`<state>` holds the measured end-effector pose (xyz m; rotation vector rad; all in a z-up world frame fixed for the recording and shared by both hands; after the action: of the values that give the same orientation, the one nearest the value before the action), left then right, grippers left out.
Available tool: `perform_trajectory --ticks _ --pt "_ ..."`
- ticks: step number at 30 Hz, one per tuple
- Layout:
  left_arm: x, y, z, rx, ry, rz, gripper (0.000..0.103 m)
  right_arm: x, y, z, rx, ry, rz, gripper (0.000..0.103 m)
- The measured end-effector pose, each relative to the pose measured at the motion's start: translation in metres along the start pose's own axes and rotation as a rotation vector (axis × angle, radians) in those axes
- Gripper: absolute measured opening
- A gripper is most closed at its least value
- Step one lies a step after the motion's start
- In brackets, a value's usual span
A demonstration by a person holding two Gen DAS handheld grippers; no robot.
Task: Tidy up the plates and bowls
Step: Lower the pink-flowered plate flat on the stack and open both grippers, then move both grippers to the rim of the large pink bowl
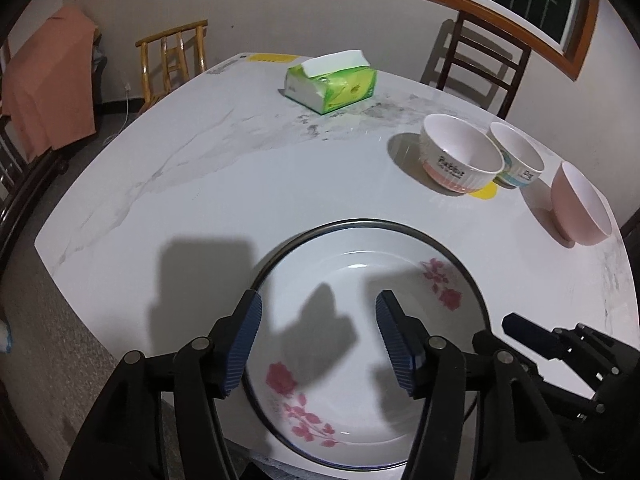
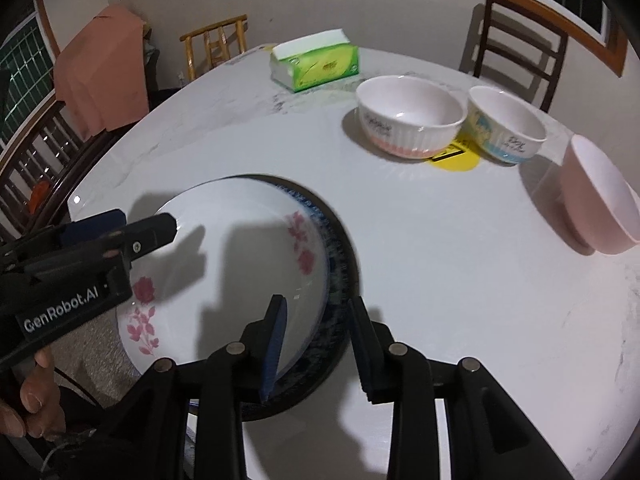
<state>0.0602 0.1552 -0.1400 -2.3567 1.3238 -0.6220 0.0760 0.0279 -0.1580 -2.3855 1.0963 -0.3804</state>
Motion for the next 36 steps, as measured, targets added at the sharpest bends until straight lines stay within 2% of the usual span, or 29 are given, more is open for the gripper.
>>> perform_trajectory --ticks 12,25,36 --pt "0.07 0.016 0.001 -0.017 0.051 0.121 0.059 0.063 0.034 -0.026 0.002 0.083 0.095 0.032" --pt "0.182 0.022 0.009 -0.037 0.095 0.224 0.061 0.182 0.075 -0.058 0.015 0.1 0.258 0.032" --pt "0.253 0.019 0.017 -0.035 0.111 0.272 0.063 0.276 0.074 -0.074 0.034 0.117 0.323 0.032"
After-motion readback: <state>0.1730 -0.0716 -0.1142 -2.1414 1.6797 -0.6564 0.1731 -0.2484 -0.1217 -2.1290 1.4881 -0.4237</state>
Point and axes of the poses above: each gripper's, at about its wrist camera, not at the fingertips, and z roughly the way its jaws point, x to its right, y to its underside, the point moved 8 cm from there along z, roughly the way its jaws point, and after that the axes turned 14 degrees about -z, right-handed, at the moved point
